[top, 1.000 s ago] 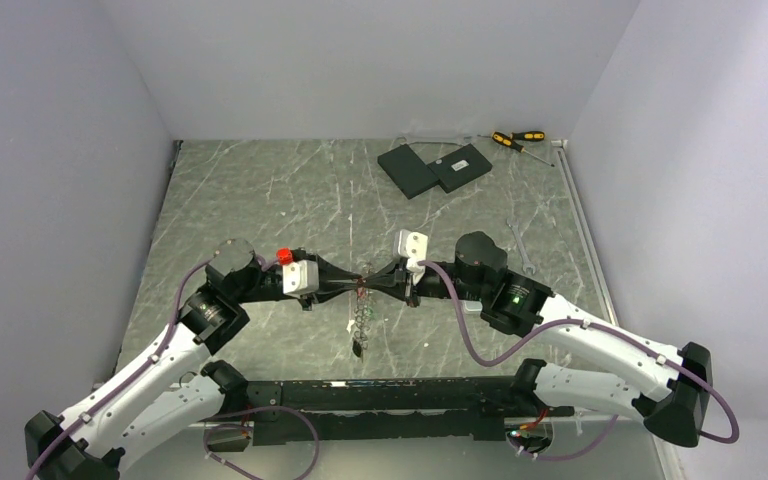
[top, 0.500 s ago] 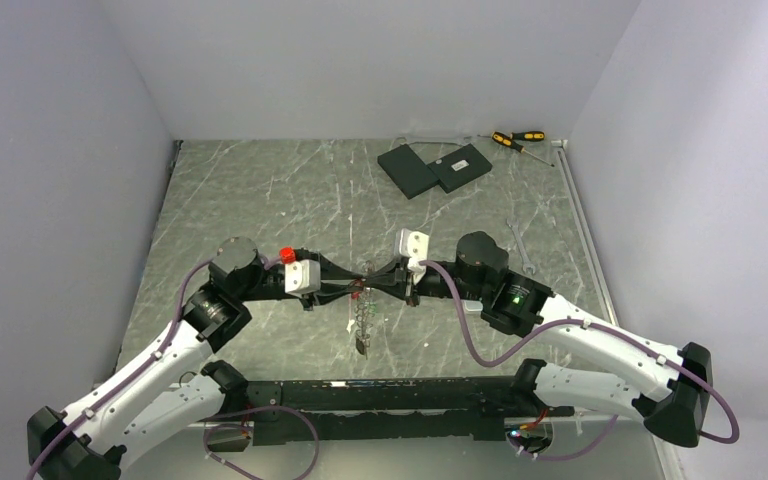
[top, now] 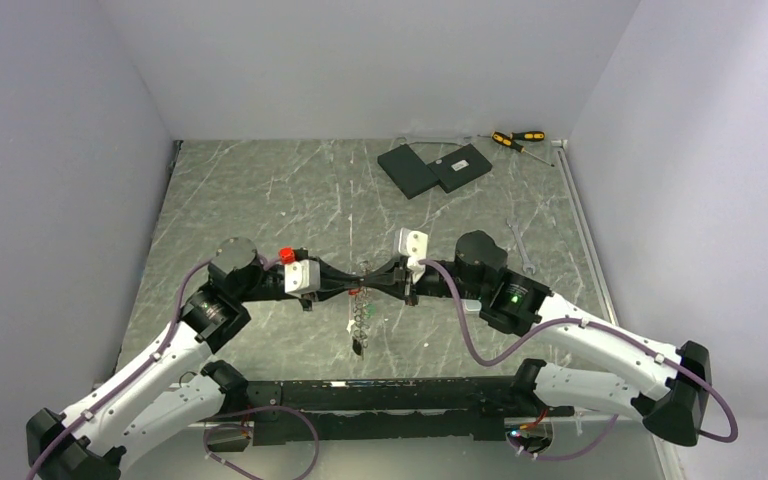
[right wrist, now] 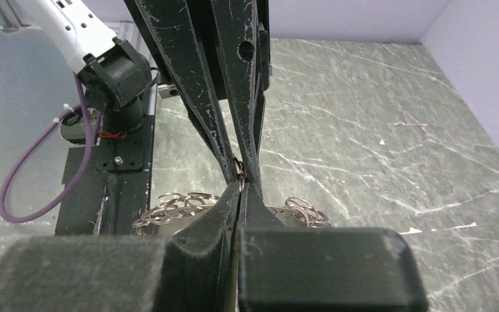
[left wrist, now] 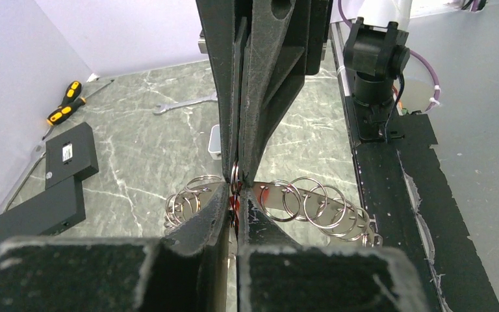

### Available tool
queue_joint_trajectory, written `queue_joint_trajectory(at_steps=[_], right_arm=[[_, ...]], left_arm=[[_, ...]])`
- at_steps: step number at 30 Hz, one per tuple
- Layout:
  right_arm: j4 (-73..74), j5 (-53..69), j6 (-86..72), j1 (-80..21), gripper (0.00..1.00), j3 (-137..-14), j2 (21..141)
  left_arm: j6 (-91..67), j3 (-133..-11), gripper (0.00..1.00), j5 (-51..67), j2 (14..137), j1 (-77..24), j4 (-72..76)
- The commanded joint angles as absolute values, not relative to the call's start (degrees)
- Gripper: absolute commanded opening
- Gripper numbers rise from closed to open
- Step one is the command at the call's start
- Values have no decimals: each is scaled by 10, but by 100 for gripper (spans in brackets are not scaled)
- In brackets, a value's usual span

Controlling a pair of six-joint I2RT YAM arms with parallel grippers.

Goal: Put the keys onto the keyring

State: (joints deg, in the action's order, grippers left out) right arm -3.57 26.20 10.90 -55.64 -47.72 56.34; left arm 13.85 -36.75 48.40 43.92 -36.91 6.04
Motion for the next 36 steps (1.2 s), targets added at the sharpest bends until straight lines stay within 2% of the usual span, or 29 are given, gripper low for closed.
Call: queue_joint_trajectory(at_steps=[1,2,6,10,20,23,28,31,34,36], right_arm=[[-67,287,117,-559,0,-514,570],[-49,287,124,-559,1,-520,571],[60,280,173,-559,24,-563,588],[135,264,209,-559,39,-603,601],[230,267,242,-559,44,-651,649],[253,278,249,-559,43,-663,670],[250,286,253,-559,32,-665,687],[250,287,254,-559,29,-666,693],[250,289,254,-558,18,-668,697],[245,289,253,-559,7,-665,696]], left_arm=[[146,-380,0,484,438,-370,45],[151,-387,0,483,441,-370,32],[179,-416,0,493,462,-369,-30],[189,-426,0,492,470,-370,-49],[193,-431,0,492,482,-370,-62],[193,-432,0,492,483,-370,-62],[192,-432,0,491,485,-370,-62],[192,-432,0,490,487,-370,-63],[192,-432,0,490,489,-369,-64],[191,-432,0,488,490,-370,-64]])
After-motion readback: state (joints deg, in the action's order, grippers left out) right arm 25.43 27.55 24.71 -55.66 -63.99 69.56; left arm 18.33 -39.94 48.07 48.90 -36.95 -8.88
